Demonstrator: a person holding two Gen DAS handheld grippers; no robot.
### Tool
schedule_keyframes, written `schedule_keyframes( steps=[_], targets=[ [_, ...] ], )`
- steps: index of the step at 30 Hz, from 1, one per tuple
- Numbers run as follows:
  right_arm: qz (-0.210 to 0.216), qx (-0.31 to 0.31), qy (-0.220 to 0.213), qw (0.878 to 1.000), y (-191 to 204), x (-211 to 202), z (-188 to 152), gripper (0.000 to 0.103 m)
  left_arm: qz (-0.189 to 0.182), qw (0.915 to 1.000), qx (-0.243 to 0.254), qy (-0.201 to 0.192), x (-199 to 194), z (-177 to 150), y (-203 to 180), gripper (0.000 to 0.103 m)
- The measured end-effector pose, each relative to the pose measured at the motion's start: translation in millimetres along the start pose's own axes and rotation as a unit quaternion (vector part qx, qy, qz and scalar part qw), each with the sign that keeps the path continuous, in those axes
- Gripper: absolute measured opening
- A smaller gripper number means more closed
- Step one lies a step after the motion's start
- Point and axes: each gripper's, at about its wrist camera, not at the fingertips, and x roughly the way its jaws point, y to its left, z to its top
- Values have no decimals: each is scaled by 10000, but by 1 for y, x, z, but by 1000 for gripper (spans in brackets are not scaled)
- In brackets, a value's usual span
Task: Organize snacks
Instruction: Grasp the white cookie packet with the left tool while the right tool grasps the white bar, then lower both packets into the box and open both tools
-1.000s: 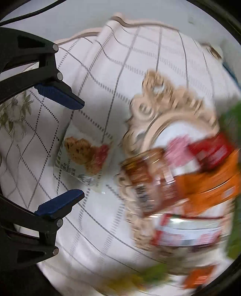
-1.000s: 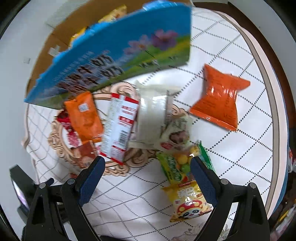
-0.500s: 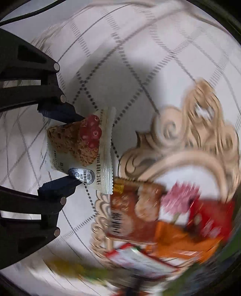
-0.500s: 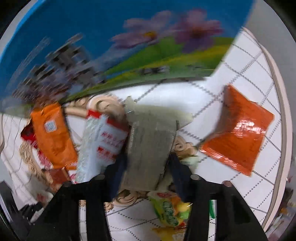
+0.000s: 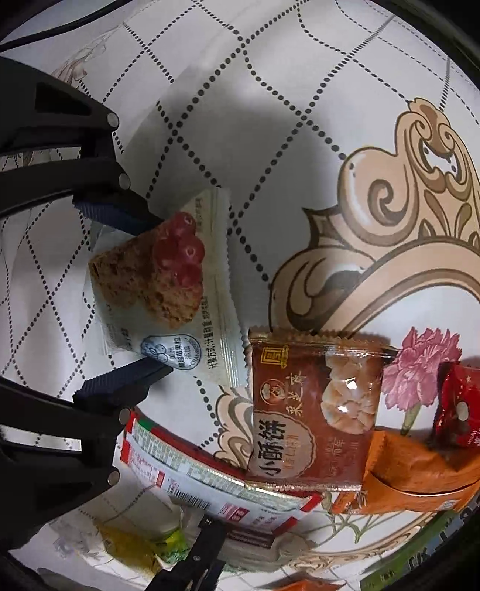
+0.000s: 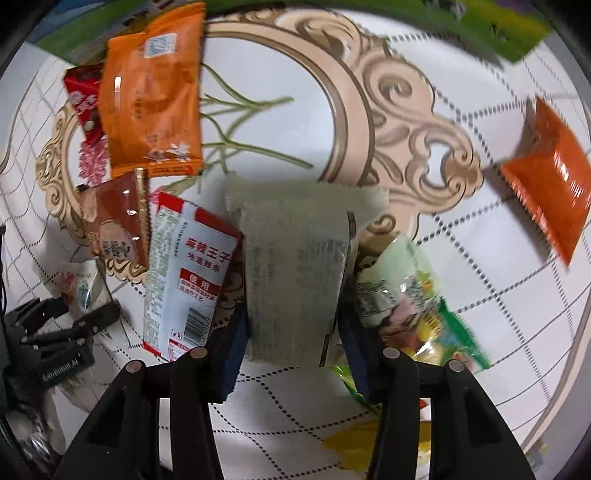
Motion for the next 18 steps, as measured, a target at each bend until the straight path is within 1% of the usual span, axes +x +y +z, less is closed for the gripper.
schedule_keyframes(
  steps=[1,2,3,4,9,10,11,13,16,18],
  targets=[
    [-2,28,-31,10000,-1,1,-1,53,54,9999,-55,-66,-2,-1,-5,56],
    [0,76,-94,9999,-2,0,-3,53,122,9997,-114,-169,-5,-3,-7,51],
    [17,95,-139,9999,-2,2,-11,52,133,9996,-139,-214,-11,-5,-19,50],
    [37,113,-174,9998,-2,0,-15,50,121,9994,-183,-265,-15,-8,-20,48],
    [276,220,-438,9984,-10,-25,-34,48,2,9987,-213,-473,-55,-25,-24,47],
    [370,224,-479,9979,-12,-34,-35,48,-53,9985,-198,-509,-62,-27,-27,47],
    [502,249,-539,9970,-20,-47,-38,48,-99,9982,-192,-553,-76,-30,-23,47],
    [661,252,-666,9953,-23,-66,-41,48,-248,9971,-161,-708,-98,-33,-30,47],
    [788,205,-877,9928,-30,-98,-39,47,-350,9946,-59,-972,-130,-30,-43,47],
    [882,165,-1053,9904,-36,-120,-34,47,-611,9925,1,-1062,-148,-20,-54,47]
  ],
)
